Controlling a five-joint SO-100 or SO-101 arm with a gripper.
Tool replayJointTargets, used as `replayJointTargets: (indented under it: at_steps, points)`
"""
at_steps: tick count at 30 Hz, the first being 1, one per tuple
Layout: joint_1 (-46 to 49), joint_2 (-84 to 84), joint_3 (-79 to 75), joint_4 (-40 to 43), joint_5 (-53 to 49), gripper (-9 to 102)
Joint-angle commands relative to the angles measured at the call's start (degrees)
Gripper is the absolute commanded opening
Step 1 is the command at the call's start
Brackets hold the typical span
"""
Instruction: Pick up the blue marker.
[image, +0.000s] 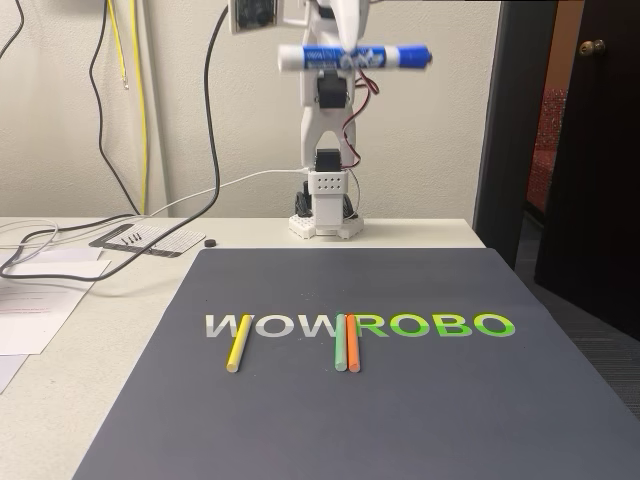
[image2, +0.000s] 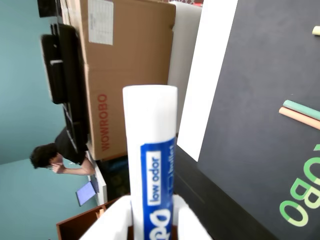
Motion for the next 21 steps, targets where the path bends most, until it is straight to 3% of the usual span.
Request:
replayJointTargets:
  at_steps: [1,21]
  points:
    - [0.53,7.91,4.57,10.28,0.88,0]
    - [-0.7,41.48,42.28,9.84,8.61,0]
